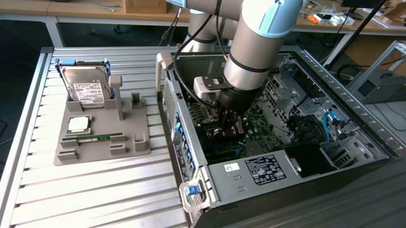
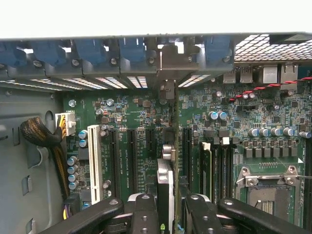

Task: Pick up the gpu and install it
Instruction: 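Insert the gpu into the slot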

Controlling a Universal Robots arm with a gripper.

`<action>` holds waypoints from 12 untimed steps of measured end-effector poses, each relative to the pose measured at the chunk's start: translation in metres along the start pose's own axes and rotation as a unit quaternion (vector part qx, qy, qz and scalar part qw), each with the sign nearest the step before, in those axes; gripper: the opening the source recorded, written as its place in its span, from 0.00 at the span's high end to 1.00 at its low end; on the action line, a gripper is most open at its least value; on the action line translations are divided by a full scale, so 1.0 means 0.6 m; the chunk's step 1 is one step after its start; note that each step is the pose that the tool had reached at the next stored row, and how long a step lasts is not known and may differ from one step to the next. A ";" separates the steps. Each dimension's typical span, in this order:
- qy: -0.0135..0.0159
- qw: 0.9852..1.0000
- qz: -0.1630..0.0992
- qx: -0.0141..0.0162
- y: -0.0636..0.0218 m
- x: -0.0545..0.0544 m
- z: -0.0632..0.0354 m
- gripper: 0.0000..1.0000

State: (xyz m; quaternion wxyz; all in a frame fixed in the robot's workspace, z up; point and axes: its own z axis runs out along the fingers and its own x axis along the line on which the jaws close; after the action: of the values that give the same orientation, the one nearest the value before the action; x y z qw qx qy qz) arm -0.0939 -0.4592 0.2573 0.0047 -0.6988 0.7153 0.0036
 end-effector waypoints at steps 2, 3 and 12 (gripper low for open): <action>0.000 1.000 0.000 0.000 0.000 0.000 0.000 0.73; 0.000 1.000 0.000 0.000 0.000 0.000 -0.001 0.73; 0.000 1.000 -0.004 0.000 0.001 -0.004 -0.006 0.73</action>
State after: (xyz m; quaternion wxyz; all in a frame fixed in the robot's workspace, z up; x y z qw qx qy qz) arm -0.0943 -0.4566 0.2609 0.0051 -0.7015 0.7127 0.0034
